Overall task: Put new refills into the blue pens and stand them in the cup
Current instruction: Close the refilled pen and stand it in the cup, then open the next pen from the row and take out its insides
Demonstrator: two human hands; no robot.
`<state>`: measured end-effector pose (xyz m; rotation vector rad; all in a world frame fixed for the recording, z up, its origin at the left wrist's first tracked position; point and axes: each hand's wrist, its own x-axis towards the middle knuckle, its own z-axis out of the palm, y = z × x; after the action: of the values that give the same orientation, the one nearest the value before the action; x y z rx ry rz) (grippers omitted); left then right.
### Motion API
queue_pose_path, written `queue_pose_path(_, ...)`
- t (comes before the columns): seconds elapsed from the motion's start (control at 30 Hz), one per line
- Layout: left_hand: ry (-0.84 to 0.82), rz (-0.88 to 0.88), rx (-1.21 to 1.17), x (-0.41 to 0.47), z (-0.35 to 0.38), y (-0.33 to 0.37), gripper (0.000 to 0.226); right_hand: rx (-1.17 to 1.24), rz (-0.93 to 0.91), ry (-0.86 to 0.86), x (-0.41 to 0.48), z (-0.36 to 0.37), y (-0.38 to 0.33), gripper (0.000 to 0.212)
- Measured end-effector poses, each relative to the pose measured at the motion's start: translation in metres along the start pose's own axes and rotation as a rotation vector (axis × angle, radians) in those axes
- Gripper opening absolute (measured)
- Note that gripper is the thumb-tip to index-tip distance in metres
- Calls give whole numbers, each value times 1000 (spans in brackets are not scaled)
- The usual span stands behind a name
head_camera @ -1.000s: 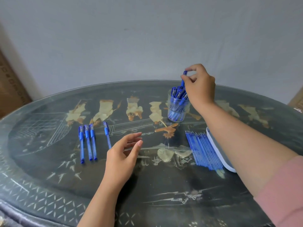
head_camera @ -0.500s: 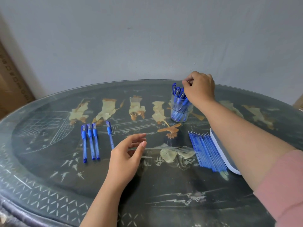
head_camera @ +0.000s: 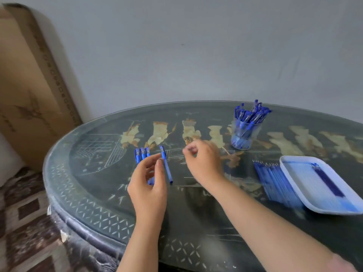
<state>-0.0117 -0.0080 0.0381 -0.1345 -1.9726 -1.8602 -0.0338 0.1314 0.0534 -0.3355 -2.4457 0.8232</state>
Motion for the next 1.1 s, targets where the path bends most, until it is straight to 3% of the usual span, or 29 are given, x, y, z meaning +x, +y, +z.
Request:
queue_pose_path(0.1,141,-47,22,5,-17,-6,13,-43,112,-161,-14,30,-11,29)
queue_pose_path(0.23,148,-99,10,8,-20,-9,13,-221,146,-193,-17,53,-21,42)
queue_pose_path(0.4,97,-86,55,9,-18,-12,12,-287,116,-133,-16,63,-21,27)
queue_pose_path(0.6,52,-31,124,9,-17,-14,12,-112,162,-108,-11,39,-6,21)
queue_pose_path(0.83,-259,189,300,-4,7,-6,25,-42,71,-9,-44,-35,59,4)
queue_pose_path(1.0,-484,412,488,-12,30,-17,52,36,19,23,-73,-59,91,11)
queue_pose_path(1.1,-526,480,520,-11,36,-22,38,19,-59,51,-76,-60,95,11)
